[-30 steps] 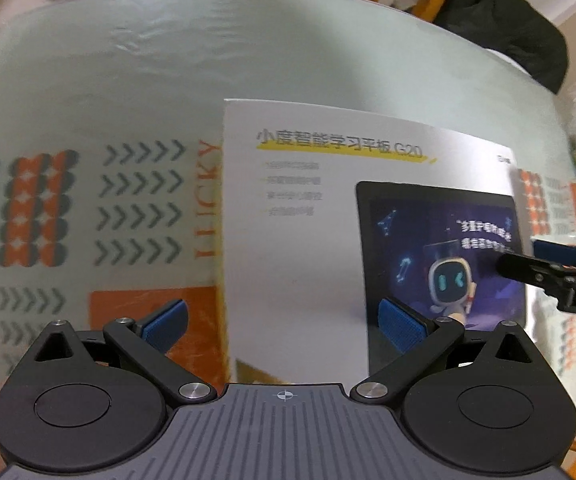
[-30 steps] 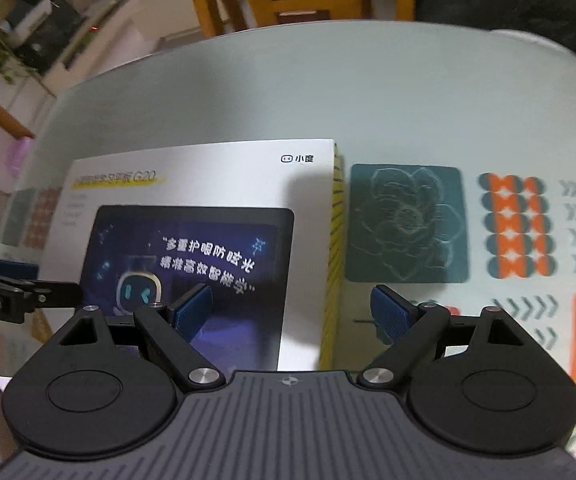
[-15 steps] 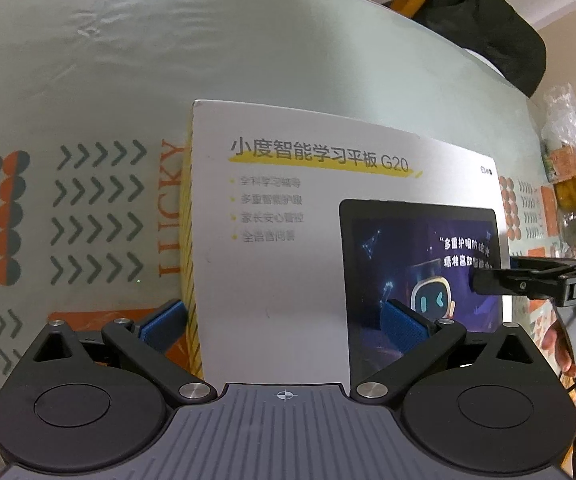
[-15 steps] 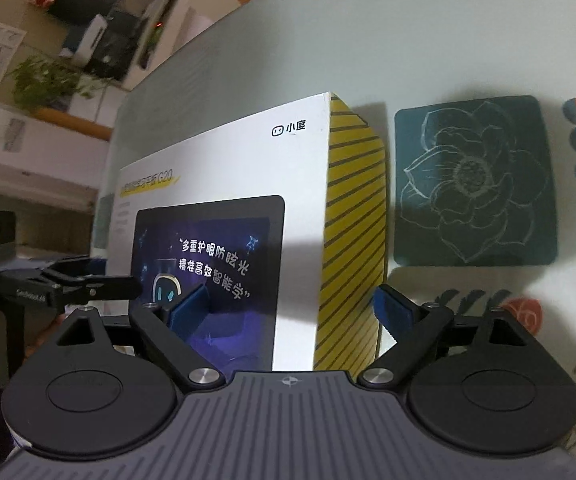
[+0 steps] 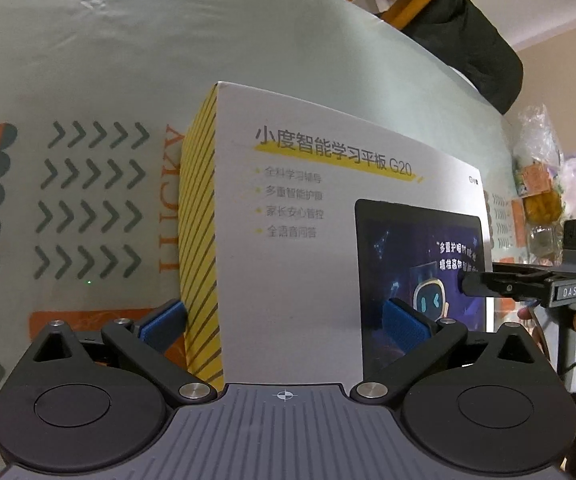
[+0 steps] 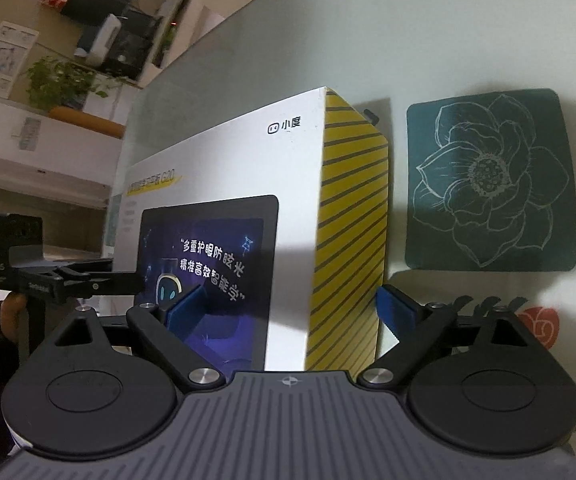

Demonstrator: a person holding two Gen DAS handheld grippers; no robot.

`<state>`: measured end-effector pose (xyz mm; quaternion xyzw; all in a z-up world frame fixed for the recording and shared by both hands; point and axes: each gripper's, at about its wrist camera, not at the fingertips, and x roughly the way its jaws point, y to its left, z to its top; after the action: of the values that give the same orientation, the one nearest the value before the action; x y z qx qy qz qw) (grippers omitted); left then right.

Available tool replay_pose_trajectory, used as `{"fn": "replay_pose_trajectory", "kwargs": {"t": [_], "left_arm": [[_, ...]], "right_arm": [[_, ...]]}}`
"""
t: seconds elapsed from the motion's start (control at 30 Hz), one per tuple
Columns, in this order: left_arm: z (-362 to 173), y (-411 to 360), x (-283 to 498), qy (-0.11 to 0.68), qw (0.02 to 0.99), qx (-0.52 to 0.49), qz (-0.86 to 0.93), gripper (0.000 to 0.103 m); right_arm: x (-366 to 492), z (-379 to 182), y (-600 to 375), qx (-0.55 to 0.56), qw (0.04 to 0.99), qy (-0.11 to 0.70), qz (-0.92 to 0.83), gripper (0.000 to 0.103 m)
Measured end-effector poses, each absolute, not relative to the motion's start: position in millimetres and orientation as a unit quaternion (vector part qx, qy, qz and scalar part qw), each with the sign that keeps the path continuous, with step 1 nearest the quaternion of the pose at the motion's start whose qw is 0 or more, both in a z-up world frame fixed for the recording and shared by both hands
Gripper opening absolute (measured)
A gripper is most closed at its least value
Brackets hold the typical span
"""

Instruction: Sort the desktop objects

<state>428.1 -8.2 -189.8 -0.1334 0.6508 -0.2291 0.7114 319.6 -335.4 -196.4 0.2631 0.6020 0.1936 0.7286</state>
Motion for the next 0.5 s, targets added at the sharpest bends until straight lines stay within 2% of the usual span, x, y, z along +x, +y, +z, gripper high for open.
{"fn": "replay_pose_trajectory", "kwargs": {"t": [0.2,0.33,0.5], "left_arm": [[-186.7,-9.0,423.5,0.642,0.721,-0.137,-0.221,0.103],[-184.5,-9.5,416.8,0.625,0.737,-0.139,-0.215,0.103],[-168.2,-23.1,409.8,0.605,0.764,-0.088,-0.207,0.103]], "right_arm": [[322.1,-181.0,-311.8,0.211,0.757,0.599,0.154,0.103],[324.7,-183.5,-311.3,0.214,0.755,0.601,0.153,0.103],[323.5,-177.3,-302.6,0.205,0.762,0.6,0.132,0.103]]}}
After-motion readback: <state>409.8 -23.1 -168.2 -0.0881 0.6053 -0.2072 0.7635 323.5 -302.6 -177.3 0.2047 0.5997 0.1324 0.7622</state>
